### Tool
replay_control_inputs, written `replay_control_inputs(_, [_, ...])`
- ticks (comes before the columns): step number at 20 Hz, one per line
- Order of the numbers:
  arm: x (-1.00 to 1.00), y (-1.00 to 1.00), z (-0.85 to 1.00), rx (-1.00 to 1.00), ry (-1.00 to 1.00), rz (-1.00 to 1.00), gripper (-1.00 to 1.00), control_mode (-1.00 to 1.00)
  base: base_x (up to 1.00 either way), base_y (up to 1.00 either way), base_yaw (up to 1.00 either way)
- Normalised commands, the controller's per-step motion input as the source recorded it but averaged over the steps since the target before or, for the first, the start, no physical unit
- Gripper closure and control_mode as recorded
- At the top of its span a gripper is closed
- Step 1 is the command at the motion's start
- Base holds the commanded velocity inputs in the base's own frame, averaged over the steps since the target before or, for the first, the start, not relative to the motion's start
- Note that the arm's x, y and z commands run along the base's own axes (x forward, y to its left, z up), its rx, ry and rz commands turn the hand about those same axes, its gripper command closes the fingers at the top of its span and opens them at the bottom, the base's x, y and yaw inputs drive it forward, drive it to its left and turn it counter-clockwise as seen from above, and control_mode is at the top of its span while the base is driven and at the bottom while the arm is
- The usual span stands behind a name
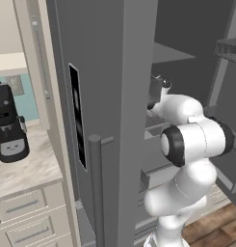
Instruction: Move the mug from next to the sink to the open cabinet. Then, move the bowl with the shrimp to the fridge to clear the area for faucet cleaning.
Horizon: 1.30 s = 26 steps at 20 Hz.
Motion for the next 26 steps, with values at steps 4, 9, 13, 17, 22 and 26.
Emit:
replay_control_inputs(4, [0.66,0.11,0.00,0.00,0.05,0.00,-1.00,-1.00,0.00,0.00,0.00])
replay_control_inputs(9, [-0.01,0.00,0.00,0.00,0.00,0.00,-1.00,-1.00,0.00,0.00,0.00])
replay_control_inputs(13, [-0.36,-0.04,0.00,0.01,-0.01,0.00,-1.00,-1.00,0.00,0.00,0.00])
replay_control_inputs(17, [-0.96,-0.25,0.03,0.04,-0.05,-0.01,-1.00,-1.00,0.00,0.00,0.00])
replay_control_inputs(22, [-1.00,-0.31,0.08,0.07,-0.15,-0.03,-1.00,-1.00,0.00,0.00,0.00])
replay_control_inputs(26, [-1.00,-0.03,0.77,0.02,-0.32,-0.08,-1.00,-1.00,0.00,0.00,0.00])
